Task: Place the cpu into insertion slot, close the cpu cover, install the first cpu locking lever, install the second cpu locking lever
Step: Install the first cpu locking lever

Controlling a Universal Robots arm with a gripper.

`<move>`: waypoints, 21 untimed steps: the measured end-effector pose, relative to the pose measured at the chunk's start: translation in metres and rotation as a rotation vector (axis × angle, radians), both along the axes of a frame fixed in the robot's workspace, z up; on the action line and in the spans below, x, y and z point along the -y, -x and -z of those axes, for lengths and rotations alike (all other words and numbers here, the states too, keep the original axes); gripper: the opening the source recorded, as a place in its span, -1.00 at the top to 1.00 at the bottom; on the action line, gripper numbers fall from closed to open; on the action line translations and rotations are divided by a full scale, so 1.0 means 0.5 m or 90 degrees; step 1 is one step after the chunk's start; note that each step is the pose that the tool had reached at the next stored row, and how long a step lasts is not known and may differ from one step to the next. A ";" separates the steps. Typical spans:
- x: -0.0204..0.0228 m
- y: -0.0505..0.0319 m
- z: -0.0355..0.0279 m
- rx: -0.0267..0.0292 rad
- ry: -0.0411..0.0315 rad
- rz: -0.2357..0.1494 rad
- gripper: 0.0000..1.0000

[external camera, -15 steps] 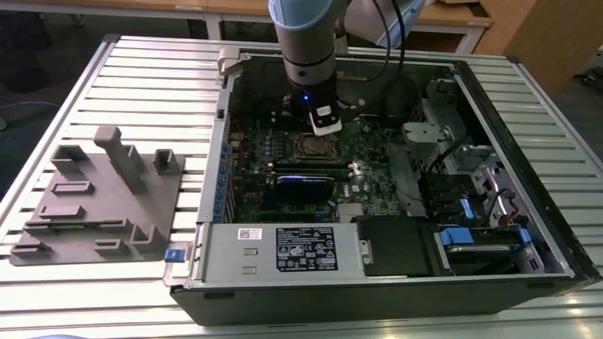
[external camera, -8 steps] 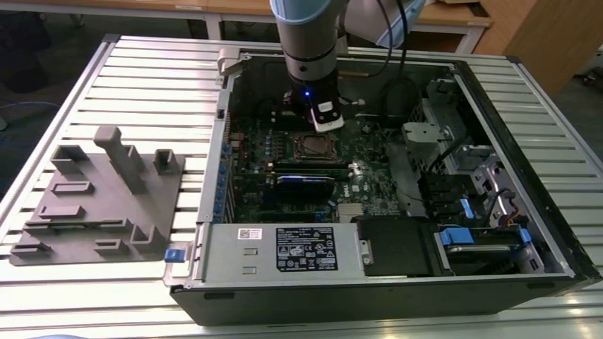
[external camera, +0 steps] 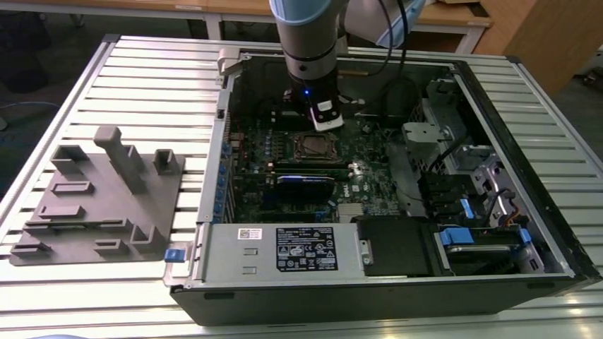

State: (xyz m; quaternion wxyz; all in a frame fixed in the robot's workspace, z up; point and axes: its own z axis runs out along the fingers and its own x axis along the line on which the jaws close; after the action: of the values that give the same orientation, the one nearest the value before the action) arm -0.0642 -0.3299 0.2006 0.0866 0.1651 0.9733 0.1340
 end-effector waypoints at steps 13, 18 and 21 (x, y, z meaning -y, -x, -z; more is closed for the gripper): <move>-0.0008 0.009 0.004 0.0187 -0.0114 0.000 0.79; -0.0007 0.011 0.004 0.0195 -0.0114 0.000 0.79; -0.0007 0.013 0.006 0.0201 -0.0113 0.000 0.79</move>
State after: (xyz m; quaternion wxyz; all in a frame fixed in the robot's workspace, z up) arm -0.0707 -0.3295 0.1976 0.1005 0.1640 0.9705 0.1452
